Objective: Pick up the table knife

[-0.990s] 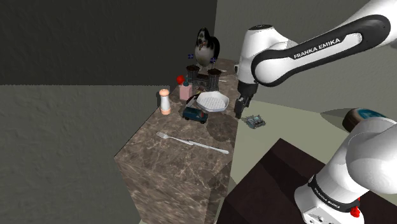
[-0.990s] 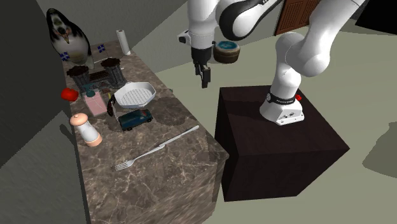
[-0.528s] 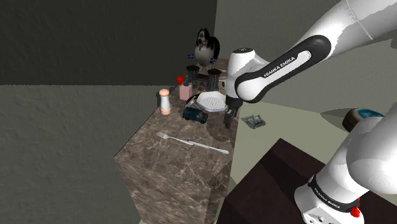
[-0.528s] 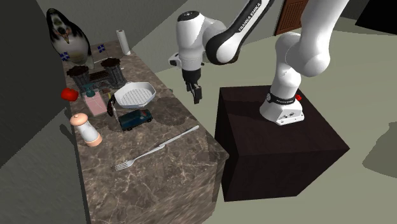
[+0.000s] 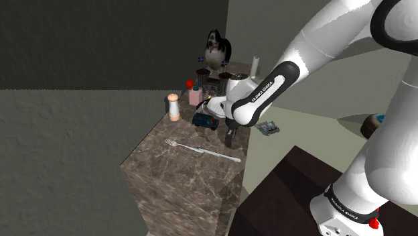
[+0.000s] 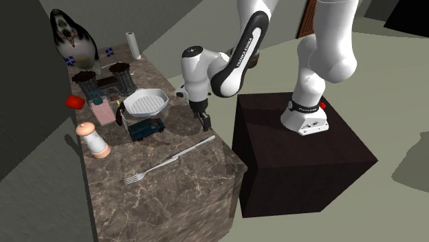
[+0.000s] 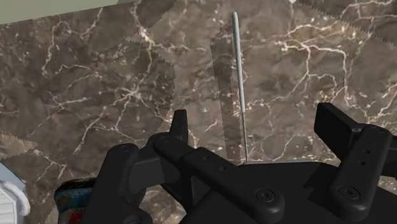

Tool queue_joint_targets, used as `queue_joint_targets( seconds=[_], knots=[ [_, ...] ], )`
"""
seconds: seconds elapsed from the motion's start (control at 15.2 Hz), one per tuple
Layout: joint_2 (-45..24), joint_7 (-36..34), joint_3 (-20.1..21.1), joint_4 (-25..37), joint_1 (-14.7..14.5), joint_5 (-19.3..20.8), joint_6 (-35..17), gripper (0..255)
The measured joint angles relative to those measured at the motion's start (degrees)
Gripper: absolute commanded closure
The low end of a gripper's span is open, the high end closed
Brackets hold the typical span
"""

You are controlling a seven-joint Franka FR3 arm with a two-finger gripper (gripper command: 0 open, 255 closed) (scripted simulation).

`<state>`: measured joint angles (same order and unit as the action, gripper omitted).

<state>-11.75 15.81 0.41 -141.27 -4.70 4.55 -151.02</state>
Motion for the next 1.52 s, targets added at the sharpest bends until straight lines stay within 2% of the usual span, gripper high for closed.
queue_joint_targets(
  seconds=[0.4,0.92,0.99,1.52],
  knots=[
    [-13.6,2.7,1.3,6.9,-0.2,0.3,-6.2,0],
    [-21.1,2.6,0.9,9.6,-0.6,1.0,-11.0,0],
    [-21.4,2.5,0.8,9.8,-0.8,1.0,-11.1,255],
    [-21.8,2.4,0.8,10.1,-0.8,1.0,-11.2,255]
  ],
)
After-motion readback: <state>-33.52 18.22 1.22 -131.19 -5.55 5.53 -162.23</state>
